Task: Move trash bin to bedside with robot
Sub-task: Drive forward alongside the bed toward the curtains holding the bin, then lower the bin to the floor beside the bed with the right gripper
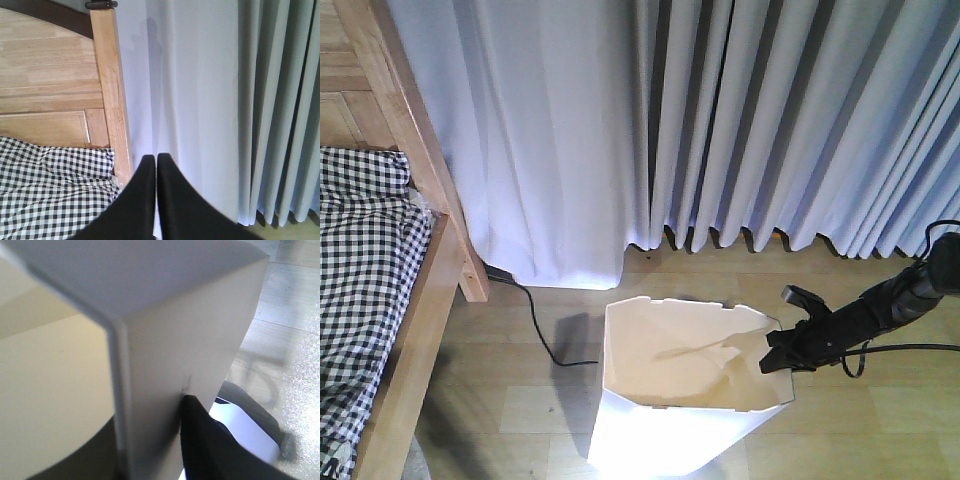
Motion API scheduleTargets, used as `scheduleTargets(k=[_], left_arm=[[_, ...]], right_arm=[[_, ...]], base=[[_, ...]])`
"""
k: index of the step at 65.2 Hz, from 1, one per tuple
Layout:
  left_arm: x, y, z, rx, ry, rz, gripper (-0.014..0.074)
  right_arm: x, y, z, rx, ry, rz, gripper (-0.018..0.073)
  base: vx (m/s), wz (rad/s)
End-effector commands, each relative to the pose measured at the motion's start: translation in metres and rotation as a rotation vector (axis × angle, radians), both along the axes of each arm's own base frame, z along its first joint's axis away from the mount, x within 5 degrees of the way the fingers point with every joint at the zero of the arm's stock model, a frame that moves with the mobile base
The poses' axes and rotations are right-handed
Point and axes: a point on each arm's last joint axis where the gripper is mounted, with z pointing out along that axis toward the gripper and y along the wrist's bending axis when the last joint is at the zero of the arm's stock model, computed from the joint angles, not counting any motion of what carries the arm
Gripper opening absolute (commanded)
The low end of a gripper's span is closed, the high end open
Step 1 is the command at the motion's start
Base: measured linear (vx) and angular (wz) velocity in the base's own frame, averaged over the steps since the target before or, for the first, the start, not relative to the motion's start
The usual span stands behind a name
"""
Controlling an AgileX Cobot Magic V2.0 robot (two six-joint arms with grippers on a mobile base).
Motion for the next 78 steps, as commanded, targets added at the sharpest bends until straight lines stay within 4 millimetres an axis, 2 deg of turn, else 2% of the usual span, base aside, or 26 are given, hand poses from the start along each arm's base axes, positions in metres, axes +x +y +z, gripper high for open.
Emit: scheduleTargets(k=[1,46,57,69,78], left_arm=[[-0.001,0.0,0.014,-0.004,-0.099,-0.003,-0.0006],[-0.001,0.0,0.014,-0.004,-0.099,-0.003,-0.0006],[-0.001,0.0,0.014,-0.004,-0.099,-0.003,-0.0006],[-0.001,0.0,0.014,-0.004,-0.099,-0.003,-0.0006],[-0.001,0.0,0.014,-0.004,-0.099,-0.003,-0.0006]], right_arm=[[0.02,0.007,0.047,0.198,-0.035,0.013,-0.0005],[0.021,0.005,0.045,0.172,-0.044,0.008,-0.0005],[0.037,0.0,0.042,0.046,-0.084,-0.043,-0.0005],[0.06,0.004,0.044,-0.123,-0.157,0.057,-0.0005],[0.077,0.003,0.04,-0.194,-0.194,0.02,-0.0005]], base=[[0.02,0.02],[0.0,0.0],[0.0,0.0],[0.0,0.0],[0.0,0.0]])
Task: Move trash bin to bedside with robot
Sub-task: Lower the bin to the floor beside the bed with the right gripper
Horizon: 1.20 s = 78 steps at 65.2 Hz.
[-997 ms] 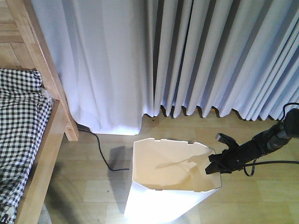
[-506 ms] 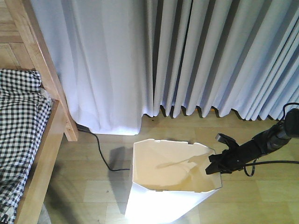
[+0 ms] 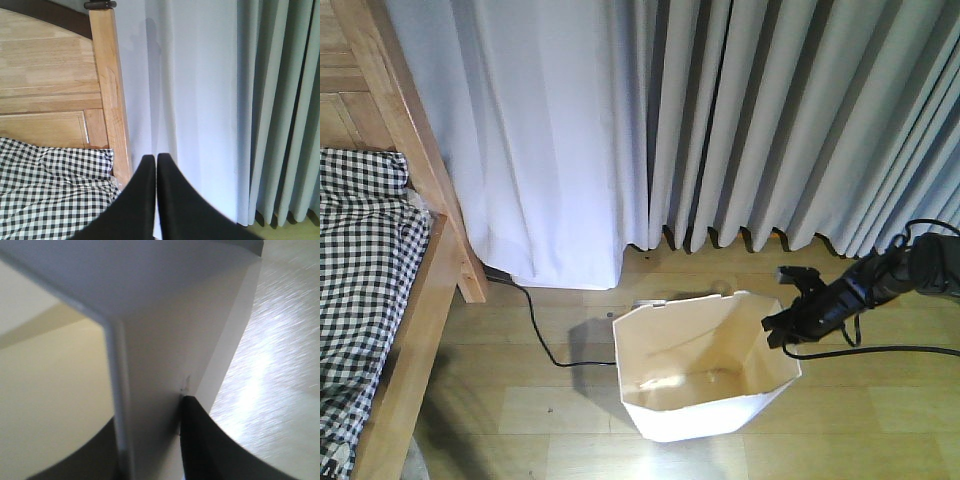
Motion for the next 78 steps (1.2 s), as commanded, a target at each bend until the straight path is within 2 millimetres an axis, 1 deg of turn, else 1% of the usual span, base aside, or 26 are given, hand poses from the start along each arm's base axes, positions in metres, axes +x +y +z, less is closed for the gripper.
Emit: scheduleTargets(k=[1,7,18,21,26,35,46,55,70,75,78], left_arm=[[-0.001,0.0,0.014,-0.004,-0.099,-0.003,-0.0006],[-0.001,0.0,0.014,-0.004,-0.099,-0.003,-0.0006],[-0.001,0.0,0.014,-0.004,-0.099,-0.003,-0.0006],[-0.001,0.0,0.014,-0.004,-0.099,-0.003,-0.0006],[-0.001,0.0,0.014,-0.004,-0.099,-0.003,-0.0006],[-0.001,0.0,0.014,-0.004,-0.099,-0.003,-0.0006],[-0.001,0.0,0.014,-0.004,-0.099,-0.003,-0.0006],[-0.001,0.0,0.014,-0.004,-0.099,-0.003,-0.0006],[-0.001,0.0,0.014,-0.004,-0.099,-0.003,-0.0006],[-0.001,0.0,0.014,-0.004,-0.099,-0.003,-0.0006],[-0.001,0.0,0.014,-0.004,-0.099,-0.003,-0.0006]], right_arm=[[0.031,0.004,0.037,0.086,-0.046,-0.045,-0.0005],[0.034,0.007,0.023,0.111,-0.023,-0.057,-0.0005],[0.03,0.018,-0.005,0.169,0.045,-0.056,-0.0005],[0.028,0.02,-0.014,0.172,0.061,-0.055,-0.0005],[0.029,0.023,-0.022,0.159,0.067,-0.053,-0.0005],[0.032,0.025,-0.03,0.143,0.063,-0.056,-0.0001],[0.034,0.023,-0.03,0.121,0.07,-0.062,0.0026],[0.032,0.021,-0.031,0.101,0.076,-0.047,0.0117],[0.033,0.02,-0.031,0.09,0.064,-0.036,0.0405],[0.034,0.02,-0.032,0.08,0.046,-0.027,0.0465],[0.034,0.02,-0.032,0.078,0.042,-0.024,0.0482]], base=[[0.0,0.0],[0.0,0.0],[0.0,0.0],[0.0,0.0],[0.0,0.0],[0.0,0.0],[0.0,0.0],[0.0,0.0],[0.0,0.0],[0.0,0.0],[0.0,0.0]])
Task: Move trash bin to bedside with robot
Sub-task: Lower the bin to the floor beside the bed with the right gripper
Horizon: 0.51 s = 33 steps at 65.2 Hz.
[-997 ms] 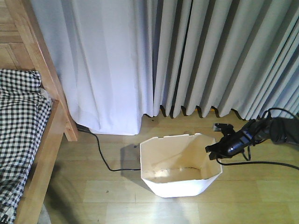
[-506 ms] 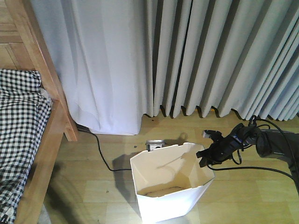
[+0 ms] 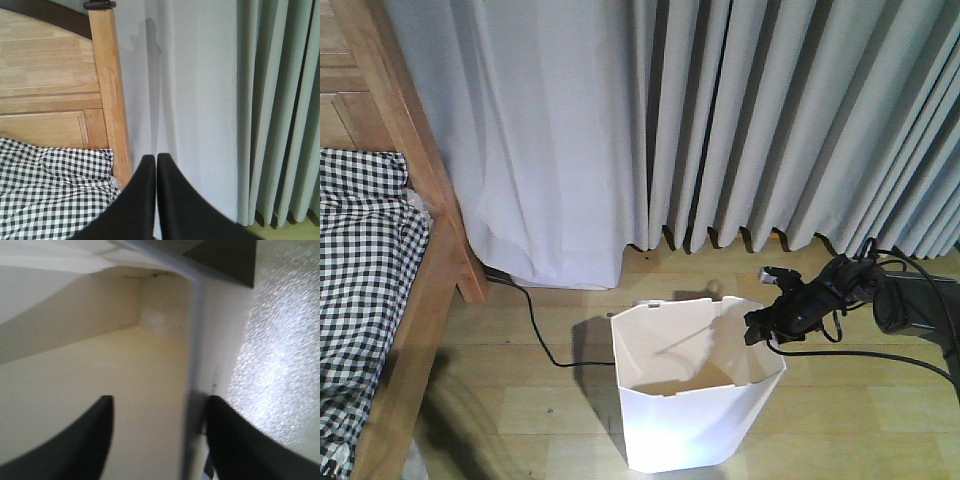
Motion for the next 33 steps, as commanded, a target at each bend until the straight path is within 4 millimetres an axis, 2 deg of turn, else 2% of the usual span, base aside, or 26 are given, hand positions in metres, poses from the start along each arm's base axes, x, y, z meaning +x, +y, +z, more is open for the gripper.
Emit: scheduleTargets(k=[1,15,24,33], left_arm=[[-0.001,0.0,0.014,-0.004,-0.099,-0.003,-0.0006],[-0.001,0.0,0.014,-0.004,-0.099,-0.003,-0.0006],[-0.001,0.0,0.014,-0.004,-0.099,-0.003,-0.0006],[-0.001,0.0,0.014,-0.004,-0.099,-0.003,-0.0006]], right_arm=[[0.01,0.001,0.013,0.033,-0.028,0.002,0.0484],[0.008,0.002,0.013,0.038,-0.01,0.019,0.0482],[0.005,-0.011,0.014,-0.019,0.025,0.028,0.0479],[0.006,-0.017,0.027,-0.004,0.022,0.02,0.0479]], base=[[0.0,0.0],[0.0,0.0],[0.0,0.0],[0.0,-0.01]])
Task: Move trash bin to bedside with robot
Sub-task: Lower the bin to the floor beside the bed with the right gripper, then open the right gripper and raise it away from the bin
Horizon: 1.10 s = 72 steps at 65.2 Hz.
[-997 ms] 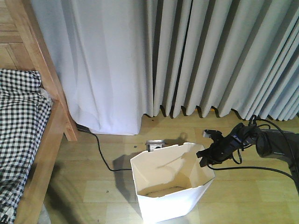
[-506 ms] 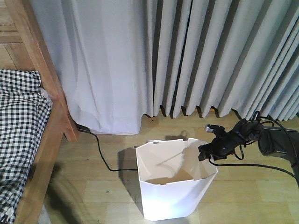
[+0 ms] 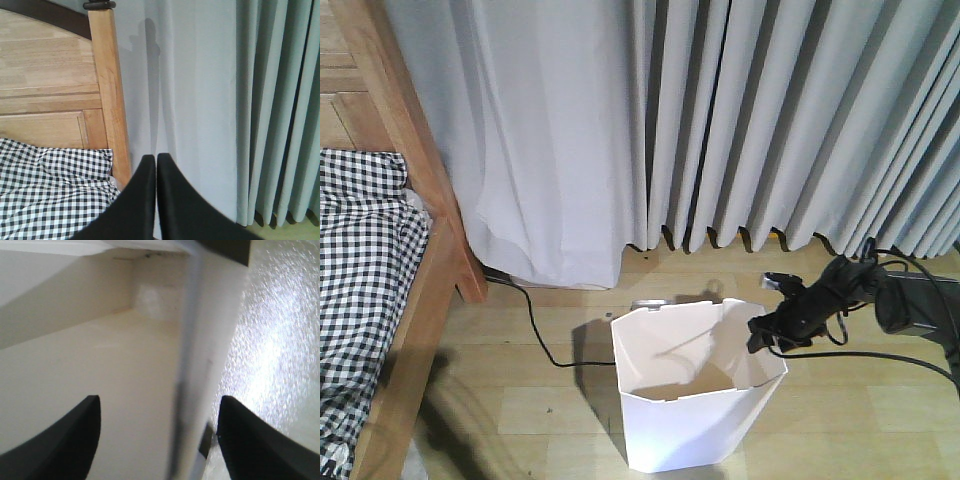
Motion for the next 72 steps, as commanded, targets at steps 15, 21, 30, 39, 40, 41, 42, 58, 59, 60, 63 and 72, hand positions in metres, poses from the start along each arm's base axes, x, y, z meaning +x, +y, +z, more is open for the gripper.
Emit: scheduleTargets(k=[15,21,30,39,40,41,42,58,59,60,63,72], left_arm=[[-0.001,0.0,0.014,-0.004,-0.099,-0.003,-0.0006],[-0.001,0.0,0.014,-0.004,-0.099,-0.003,-0.0006],[-0.001,0.0,0.014,-0.004,-0.099,-0.003,-0.0006],[-0.001,0.0,0.014,-0.004,-0.099,-0.003,-0.0006],[-0.001,0.0,0.014,-0.004,-0.099,-0.003,-0.0006],[-0.001,0.0,0.014,-0.004,-0.099,-0.003,-0.0006],[-0.001,0.0,0.014,-0.004,-0.099,-0.003,-0.0006],[-0.001,0.0,0.014,-0.004,-0.099,-0.003,-0.0006],[-0.001,0.0,0.014,-0.004,-0.099,-0.003,-0.0006],[-0.001,0.0,0.014,-0.004,-0.099,-0.003,-0.0006],[-0.001,0.0,0.014,-0.004,-0.099,-0.003,-0.0006],[-0.001,0.0,0.014,-0.004,-0.099,-0.003,-0.0006]], right_arm=[[0.004,-0.014,0.072,-0.107,-0.126,-0.113,0.0479],[-0.008,-0.017,0.098,-0.181,-0.194,-0.092,0.0479],[-0.024,-0.012,0.157,-0.214,-0.284,0.04,0.0479],[-0.037,-0.009,0.23,-0.219,-0.392,-0.017,0.0479],[-0.04,-0.008,0.241,-0.221,-0.411,-0.023,0.0479],[-0.041,-0.008,0.247,-0.224,-0.424,-0.026,0.0479],[-0.043,-0.008,0.254,-0.226,-0.436,-0.027,0.0479],[-0.078,-0.003,0.38,-0.265,-0.704,-0.056,0.0479],[-0.081,-0.003,0.386,-0.267,-0.72,-0.059,0.0479],[-0.083,-0.002,0.392,-0.269,-0.735,-0.06,0.0479],[-0.092,-0.001,0.411,-0.273,-0.785,-0.066,0.0479],[-0.127,0.004,0.464,-0.278,-0.933,-0.11,0.0479]], base=[[0.0,-0.01],[0.0,0.0],[0.0,0.0],[0.0,0.0],[0.0,0.0],[0.0,0.0],[0.0,0.0],[0.0,0.0],[0.0,0.0],[0.0,0.0],[0.0,0.0],[0.0,0.0]])
